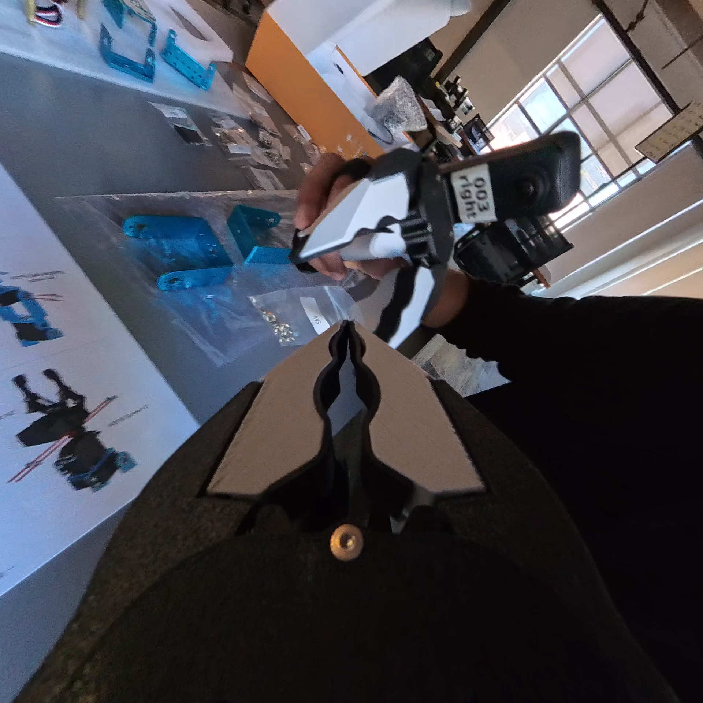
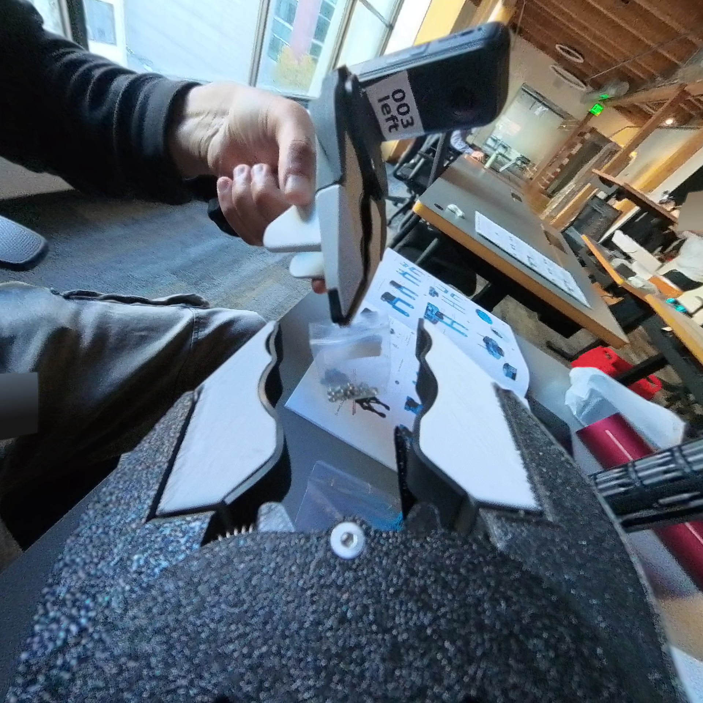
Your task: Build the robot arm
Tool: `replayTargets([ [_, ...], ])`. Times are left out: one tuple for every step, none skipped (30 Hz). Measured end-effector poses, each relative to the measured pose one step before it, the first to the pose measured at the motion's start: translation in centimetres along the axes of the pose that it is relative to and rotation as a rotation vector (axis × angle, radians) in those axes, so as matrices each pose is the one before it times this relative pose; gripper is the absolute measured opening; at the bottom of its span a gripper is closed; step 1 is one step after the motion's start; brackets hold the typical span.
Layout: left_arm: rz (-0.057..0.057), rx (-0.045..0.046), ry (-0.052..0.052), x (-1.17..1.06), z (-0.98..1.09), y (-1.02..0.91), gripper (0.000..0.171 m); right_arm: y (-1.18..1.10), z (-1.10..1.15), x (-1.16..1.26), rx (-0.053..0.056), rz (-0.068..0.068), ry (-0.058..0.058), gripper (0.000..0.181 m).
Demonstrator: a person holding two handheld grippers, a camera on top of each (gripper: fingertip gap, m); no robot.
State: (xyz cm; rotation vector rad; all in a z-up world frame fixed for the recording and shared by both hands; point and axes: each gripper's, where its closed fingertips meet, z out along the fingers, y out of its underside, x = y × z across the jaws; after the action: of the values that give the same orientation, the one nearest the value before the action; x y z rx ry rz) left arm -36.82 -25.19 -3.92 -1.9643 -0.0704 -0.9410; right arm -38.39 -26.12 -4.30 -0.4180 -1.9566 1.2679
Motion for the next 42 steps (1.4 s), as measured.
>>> replayTargets([
  [-0.0033, -0.01275, 0.0222, 0.81, 0.35, 0.109, 0.0, 0.201, -0.45, -0.06, -0.0053, 0.0162, -0.0226, 0.067],
  [-0.0015, -0.02212, 0.0236, 0.815, 0.412, 0.266, 0.0, 0.25, -0.428, -0.182, -0.0112, 0.0034, -0.0187, 0.067],
  [0.0007, -0.00978, -0.0026, 0.384, 0.426, 0.112, 0.0, -0.126, -0.474, -0.277, 0.0082, -0.0014, -0.0121, 0.066],
  [-0.0069, -0.00561, -0.0053, 0.27, 0.405, 0.047, 0.0, -0.473, -0.503, -0.507, 0.0259, 0.009, -0.0232, 0.064],
  [-0.0078, -0.01161, 0.0129, 0.541, 0.402, 0.175, 0.0, -0.212, -0.412, -0.391, 0.0031, 0.0021, -0.0164, 0.061],
  [-0.0095, -0.00139, 0.0036, 0.404, 0.336, 0.034, 0.0, 0.069, -0.393, -0.185, -0.0175, -0.0211, 0.0014, 0.06],
  [-0.0023, 0.00755, -0.0103, 0.225, 0.199, -0.127, 0.0, 0.092, -0.415, -0.249, -0.0202, -0.0214, -0.0018, 0.052],
  [0.0057, 0.00074, -0.0042, 0.339, 0.169, -0.001, 0.0, -0.063, -0.415, -0.195, -0.0092, -0.012, 0.0017, 0.048],
  [0.0023, -0.00011, -0.0012, 0.379, 0.154, 0.015, 0.0, -0.367, -0.408, -0.354, 0.0131, -0.0041, -0.0066, 0.044],
  [0.0023, 0.00052, -0.0048, 0.332, 0.132, -0.01, 0.0, -0.301, -0.317, -0.515, 0.0102, 0.0057, -0.0182, 0.037],
  [0.0091, -0.00408, -0.0122, 0.211, 0.145, 0.076, 0.0, -0.172, -0.175, -0.292, -0.0007, 0.0012, -0.0036, 0.034],
  [0.007, -0.00231, -0.0125, 0.174, 0.125, 0.025, 0.0, -0.225, -0.175, -0.199, 0.0048, -0.0105, 0.0077, 0.032],
  [-0.0018, -0.00122, -0.0047, 0.23, 0.091, -0.01, 0.0, -0.186, -0.162, -0.091, 0.0046, -0.014, 0.0132, 0.031],
  [0.0029, -0.00648, -0.0101, 0.119, 0.106, 0.063, 0.0, -0.088, -0.159, -0.12, -0.003, -0.0106, 0.0055, 0.031],
  [0.0066, -0.00738, -0.0154, 0.015, 0.063, 0.055, 0.0, -0.133, -0.18, -0.098, 0.0006, -0.0118, 0.0055, 0.029],
  [0.0045, -0.0062, -0.0169, -0.052, 0.016, -0.009, 0.0, -0.104, -0.162, 0.004, 0.0002, -0.0125, 0.0093, 0.029],
  [0.0033, -0.00819, -0.0137, -0.03, 0.009, 0.013, 0.0, -0.11, -0.162, 0.1, 0.0016, -0.0086, 0.0115, 0.029],
  [0.0022, -0.01512, -0.0076, 0.066, 0.051, 0.088, 0.0, -0.157, -0.088, 0.055, 0.0054, -0.0017, 0.009, 0.034],
  [0.0062, -0.01557, -0.006, 0.123, 0.094, 0.104, 0.0, -0.265, -0.025, 0.104, 0.009, 0.0036, 0.0104, 0.046],
  [0.0019, -0.00892, -0.0043, 0.143, 0.103, -0.002, 0.0, -0.228, 0.019, -0.015, 0.0012, -0.0005, 0.0013, 0.052],
  [-0.0064, -0.00028, 0.0068, 0.272, 0.068, -0.128, 0.0, -0.193, 0.029, -0.193, -0.0014, -0.0074, -0.0098, 0.051],
  [-0.0071, -0.00044, 0.0113, 0.314, 0.046, -0.121, 0.0, -0.139, 0.025, -0.193, -0.0043, -0.0117, -0.0086, 0.051],
  [-0.0023, -0.00235, 0.0057, 0.222, 0.05, -0.04, 0.0, -0.118, -0.048, 0.008, -0.0036, -0.0162, 0.0048, 0.05],
  [-0.0008, -0.00094, 0.0059, 0.212, 0.031, -0.03, 0.0, -0.161, -0.125, -0.034, 0.0037, -0.0124, 0.0019, 0.047],
  [-0.0078, 0.00303, 0.0155, 0.328, 0.01, -0.061, 0.0, -0.188, -0.159, 0.028, 0.0073, -0.0046, 0.0023, 0.043],
  [-0.0105, 0.00587, 0.0096, 0.204, 0.0, -0.093, 0.0, -0.105, -0.135, 0.002, 0.0049, 0.0005, -0.0013, 0.042],
  [-0.0005, 0.00182, 0.0027, 0.097, 0.006, -0.012, 0.0, -0.099, -0.115, -0.004, 0.0054, 0.0063, -0.0036, 0.042],
  [-0.0015, 0.00101, 0.0029, 0.09, 0.031, 0.009, 0.0, -0.073, -0.11, -0.037, 0.0052, 0.0054, -0.0053, 0.041],
  [-0.0039, 0.00008, 0.0029, 0.07, 0.03, 0.029, 0.0, -0.028, -0.069, -0.066, 0.002, 0.003, -0.0049, 0.041],
  [0.0009, -0.00239, -0.0004, 0.032, 0.05, 0.084, 0.0, 0.003, -0.05, -0.078, -0.0013, -0.0008, -0.003, 0.041],
  [0.0025, -0.00416, -0.0005, 0.04, 0.047, 0.108, 0.0, 0.034, -0.048, -0.075, -0.0031, -0.005, -0.0017, 0.04],
  [0.0005, -0.00291, -0.0016, 0.009, 0.001, 0.077, 0.0, 0.037, -0.054, -0.034, -0.0039, -0.0053, 0.0019, 0.038],
  [0.0028, -0.00466, -0.0038, -0.019, -0.023, 0.082, 0.0, 0.0, -0.093, 0.046, -0.0002, -0.0055, 0.0065, 0.036],
  [0.0034, -0.00489, -0.0043, -0.032, -0.055, 0.085, 0.0, -0.109, -0.146, 0.082, 0.0071, -0.0061, 0.0084, 0.032],
  [0.0012, -0.00061, -0.0109, -0.128, -0.071, 0.002, 0.0, -0.124, -0.142, 0.074, 0.0103, -0.0007, 0.0047, 0.028],
  [0.0031, -0.00363, -0.0123, -0.144, -0.031, 0.04, 0.0, -0.041, -0.091, -0.045, 0.0027, 0.0052, -0.0055, 0.025],
  [0.0047, -0.00365, -0.0086, -0.061, -0.005, 0.019, 0.0, -0.028, -0.026, -0.093, -0.0003, -0.0017, -0.006, 0.019],
  [0.0077, -0.00364, -0.0154, -0.134, -0.009, -0.016, 0.0, 0.0, 0.048, 0.008, -0.0013, -0.008, 0.0064, 0.018],
  [0.0173, -0.00867, -0.0227, -0.187, 0.006, 0.046, 0.0, 0.072, 0.095, -0.005, -0.0036, -0.0005, 0.0045, 0.02],
  [0.0243, -0.0121, -0.0235, -0.137, -0.004, 0.065, 0.0, 0.144, 0.093, 0.016, -0.0061, 0.0192, -0.0009, 0.029],
  [0.0246, -0.00833, -0.0229, -0.103, -0.044, -0.037, 0.0, 0.031, -0.076, 0.034, 0.0041, 0.038, -0.0088, 0.04],
  [0.0289, -0.00834, -0.019, -0.006, -0.077, -0.087, 0.0, -0.236, -0.349, 0.094, 0.0299, 0.055, -0.0148, 0.049],
])
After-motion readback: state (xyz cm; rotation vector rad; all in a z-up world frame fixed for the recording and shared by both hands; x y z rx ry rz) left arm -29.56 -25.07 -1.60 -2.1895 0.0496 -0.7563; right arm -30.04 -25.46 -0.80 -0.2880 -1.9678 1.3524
